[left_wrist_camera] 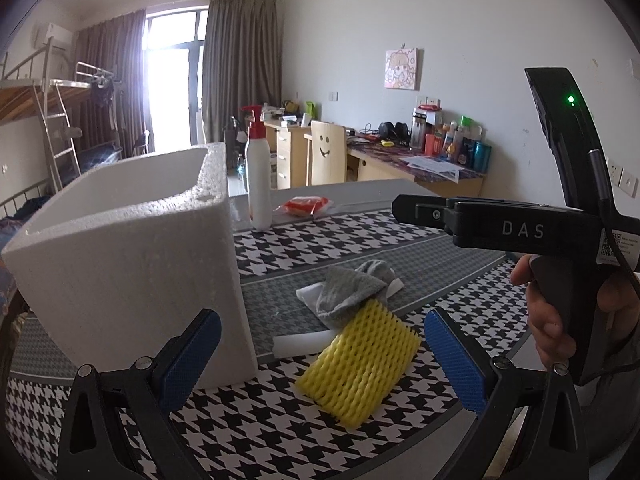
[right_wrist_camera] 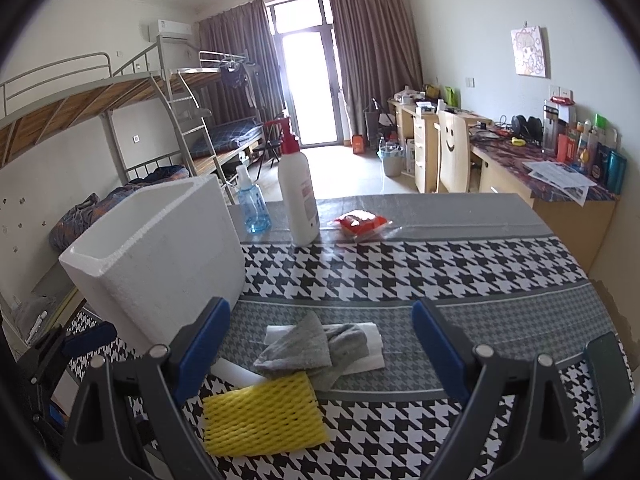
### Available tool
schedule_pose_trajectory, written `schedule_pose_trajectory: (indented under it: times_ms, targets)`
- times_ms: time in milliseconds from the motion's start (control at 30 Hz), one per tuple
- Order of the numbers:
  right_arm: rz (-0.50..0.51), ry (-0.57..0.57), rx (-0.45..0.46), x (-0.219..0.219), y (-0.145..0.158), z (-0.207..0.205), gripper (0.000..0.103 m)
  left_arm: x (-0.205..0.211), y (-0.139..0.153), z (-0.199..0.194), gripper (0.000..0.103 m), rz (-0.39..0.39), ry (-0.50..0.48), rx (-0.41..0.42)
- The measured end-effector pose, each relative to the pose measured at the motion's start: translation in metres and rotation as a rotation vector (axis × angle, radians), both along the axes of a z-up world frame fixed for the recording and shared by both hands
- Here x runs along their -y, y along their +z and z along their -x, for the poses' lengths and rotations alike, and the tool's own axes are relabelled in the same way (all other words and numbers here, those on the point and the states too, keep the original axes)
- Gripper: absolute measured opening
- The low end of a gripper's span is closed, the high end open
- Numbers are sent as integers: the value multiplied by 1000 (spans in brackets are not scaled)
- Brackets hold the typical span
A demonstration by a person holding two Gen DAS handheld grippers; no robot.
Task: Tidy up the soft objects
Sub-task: 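Move the left tool toward the yellow foam net sleeve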
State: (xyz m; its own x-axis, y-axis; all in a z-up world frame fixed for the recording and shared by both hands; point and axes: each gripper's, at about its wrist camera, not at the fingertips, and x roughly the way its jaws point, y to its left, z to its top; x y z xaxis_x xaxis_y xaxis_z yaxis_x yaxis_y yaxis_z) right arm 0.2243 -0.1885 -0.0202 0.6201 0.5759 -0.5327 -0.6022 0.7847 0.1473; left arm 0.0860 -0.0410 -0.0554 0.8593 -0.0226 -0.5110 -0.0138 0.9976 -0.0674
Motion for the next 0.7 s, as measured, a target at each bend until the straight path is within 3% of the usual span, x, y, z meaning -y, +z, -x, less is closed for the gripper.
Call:
schedule_pose_trajectory:
  times_ms: [700]
  targets:
    - [58,68,-45,-12,-24,2,94,1,-29,-11,102,15,9,-89]
